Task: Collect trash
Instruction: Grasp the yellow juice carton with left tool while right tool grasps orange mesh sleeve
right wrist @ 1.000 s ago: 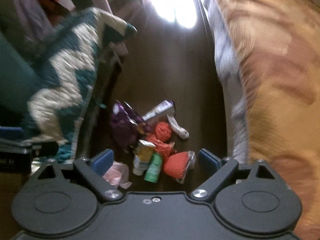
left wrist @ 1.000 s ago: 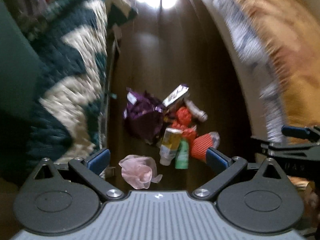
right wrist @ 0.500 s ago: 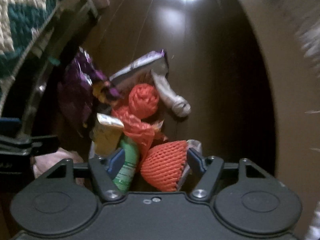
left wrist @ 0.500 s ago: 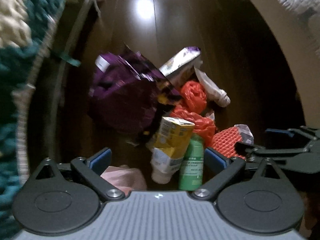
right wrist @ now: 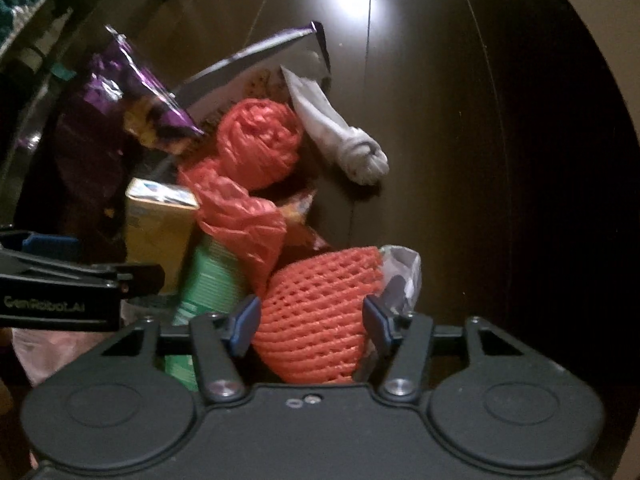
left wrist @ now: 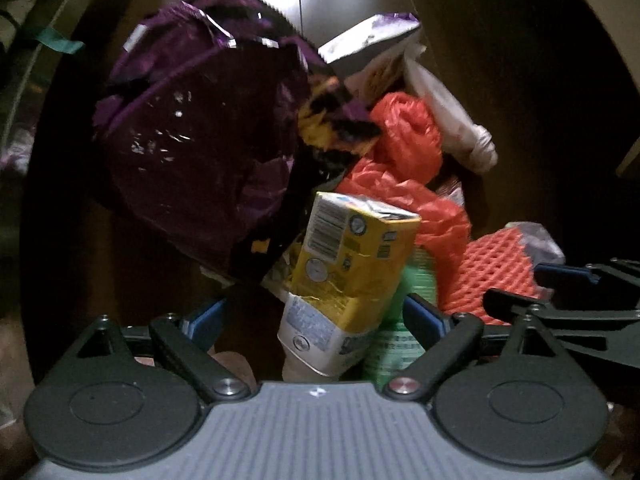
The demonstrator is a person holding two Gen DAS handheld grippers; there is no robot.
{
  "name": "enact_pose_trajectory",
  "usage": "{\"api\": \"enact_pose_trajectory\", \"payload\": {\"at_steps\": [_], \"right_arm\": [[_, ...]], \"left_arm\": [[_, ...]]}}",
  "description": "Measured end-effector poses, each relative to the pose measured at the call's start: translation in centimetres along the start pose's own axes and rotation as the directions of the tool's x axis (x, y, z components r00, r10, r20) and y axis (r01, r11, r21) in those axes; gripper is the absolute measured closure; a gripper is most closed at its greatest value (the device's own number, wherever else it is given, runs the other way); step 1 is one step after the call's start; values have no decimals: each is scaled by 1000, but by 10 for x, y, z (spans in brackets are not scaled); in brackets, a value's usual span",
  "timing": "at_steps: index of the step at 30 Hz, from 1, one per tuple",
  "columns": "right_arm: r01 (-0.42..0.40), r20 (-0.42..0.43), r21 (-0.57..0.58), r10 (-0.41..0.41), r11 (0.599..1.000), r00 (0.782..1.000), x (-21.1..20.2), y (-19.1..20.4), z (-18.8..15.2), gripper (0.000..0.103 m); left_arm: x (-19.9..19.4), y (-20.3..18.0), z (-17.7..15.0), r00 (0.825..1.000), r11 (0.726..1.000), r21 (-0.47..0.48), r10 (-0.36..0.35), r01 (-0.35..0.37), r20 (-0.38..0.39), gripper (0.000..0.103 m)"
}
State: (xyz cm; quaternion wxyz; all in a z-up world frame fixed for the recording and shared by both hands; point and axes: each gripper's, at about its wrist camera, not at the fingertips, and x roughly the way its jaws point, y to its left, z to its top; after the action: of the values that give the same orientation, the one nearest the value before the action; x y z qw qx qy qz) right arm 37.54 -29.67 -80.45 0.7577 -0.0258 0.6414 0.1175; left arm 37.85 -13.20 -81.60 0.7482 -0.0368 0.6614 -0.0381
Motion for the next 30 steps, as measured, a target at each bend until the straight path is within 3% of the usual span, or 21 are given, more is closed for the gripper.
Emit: {"api": "enact_pose_trajectory", "payload": {"at_steps": [3,4,7,13,21,22,24,25,26,30], "right_arm": [[12,-18,-15,-12,1000,1000,8,-3,-2,47],[16,-19,-22,-17,1000,1000,10,-3,-2,52],[28,-21,-31,-29,999,999,10,-4,-3,71],[33,-6,-60,-33,998,999,1,1,-2,101],[13,71,-45,-10,999,997,-27,3,-9,103],[11,76,-47,-8,999,997,-30,2,-10,102],[38,81,-67,-32,997,996,-28,3,-9,81],[52,80,-76,-46,996,996,-25,3,-9,61],[51,78,-73,-45,996,996,-22,1,-9,48],[14,52,-40,-12,999,999,-3,-6,-6,38]], "left_arm": [[10,0,1,1000,1000,10,12,-12,-9,9],[12,1,1,1000,1000,7,13,-13,-9,12],[14,2,1,1000,1000,-15,-8,8,-29,43],[13,7,0,999,999,-41,-8,6,-51,43],[-8,9,-2,999,996,-87,-9,6,-32,44],[-9,8,-3,999,996,-91,-12,9,-33,44],[-9,6,-4,999,996,-85,-10,8,-30,44],[-10,4,-6,999,997,-80,-7,4,-31,44],[-8,4,-6,999,997,-75,-4,1,-33,44],[-3,3,-7,999,997,-76,2,-5,-32,44]]}}
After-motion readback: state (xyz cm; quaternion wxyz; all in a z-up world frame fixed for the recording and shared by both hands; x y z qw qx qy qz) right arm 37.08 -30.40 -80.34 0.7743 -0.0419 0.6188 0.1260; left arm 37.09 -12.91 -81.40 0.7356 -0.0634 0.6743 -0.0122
